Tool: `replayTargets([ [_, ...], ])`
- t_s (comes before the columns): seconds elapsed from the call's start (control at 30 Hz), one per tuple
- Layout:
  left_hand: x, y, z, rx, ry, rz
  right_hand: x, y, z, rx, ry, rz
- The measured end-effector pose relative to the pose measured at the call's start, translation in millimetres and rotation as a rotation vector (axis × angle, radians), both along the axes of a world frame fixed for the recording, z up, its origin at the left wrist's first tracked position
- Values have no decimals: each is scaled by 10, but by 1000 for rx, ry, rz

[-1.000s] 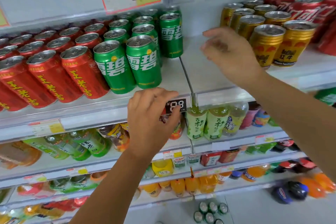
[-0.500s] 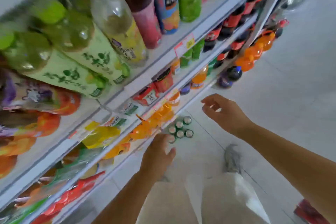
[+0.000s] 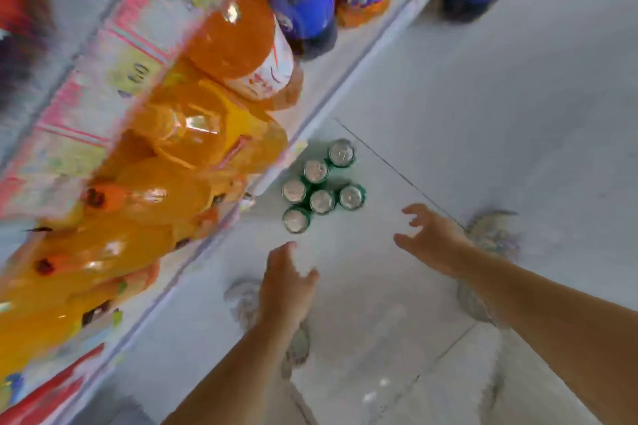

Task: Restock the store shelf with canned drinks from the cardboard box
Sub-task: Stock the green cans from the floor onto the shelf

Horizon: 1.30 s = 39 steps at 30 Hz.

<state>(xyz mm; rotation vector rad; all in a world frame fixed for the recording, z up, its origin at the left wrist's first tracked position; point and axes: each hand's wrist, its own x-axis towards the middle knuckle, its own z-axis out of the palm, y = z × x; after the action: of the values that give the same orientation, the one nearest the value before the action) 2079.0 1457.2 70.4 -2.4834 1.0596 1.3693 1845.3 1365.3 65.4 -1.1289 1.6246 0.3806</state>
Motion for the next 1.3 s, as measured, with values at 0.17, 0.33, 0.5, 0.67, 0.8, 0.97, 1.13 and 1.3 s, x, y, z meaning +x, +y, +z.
replayTargets([
  [0.17, 112, -37, -1011, -80, -46, 111, 319, 81, -1047, -40, -65, -19],
  [0.33, 91, -121, -1532, -232, -5, 216, 590, 35, -1552, -208, -126, 69],
  [0.5, 135, -140, -1638, -316, -47, 265, 657, 2, -1703, -306, -87, 45],
  [0.67, 32, -119, -1143, -276, -55, 316, 481, -12, -1252, -266, 46, -36],
  [0.8, -59, -201, -57, -321, 12, 316, 251, -67, -87, -263, 28, -138],
  [0.97, -46, -428, 1740, -438, 98, 262, 138, -222, 1785, -325, -25, -138],
  [1.13, 34, -609, 3739, -691, 138, 145, 290, -423, 3754, -452, -168, -131],
  [1.3, 240, -601, 5264, -917, 98, 111, 568, -517, 5406, -635, -405, -99],
])
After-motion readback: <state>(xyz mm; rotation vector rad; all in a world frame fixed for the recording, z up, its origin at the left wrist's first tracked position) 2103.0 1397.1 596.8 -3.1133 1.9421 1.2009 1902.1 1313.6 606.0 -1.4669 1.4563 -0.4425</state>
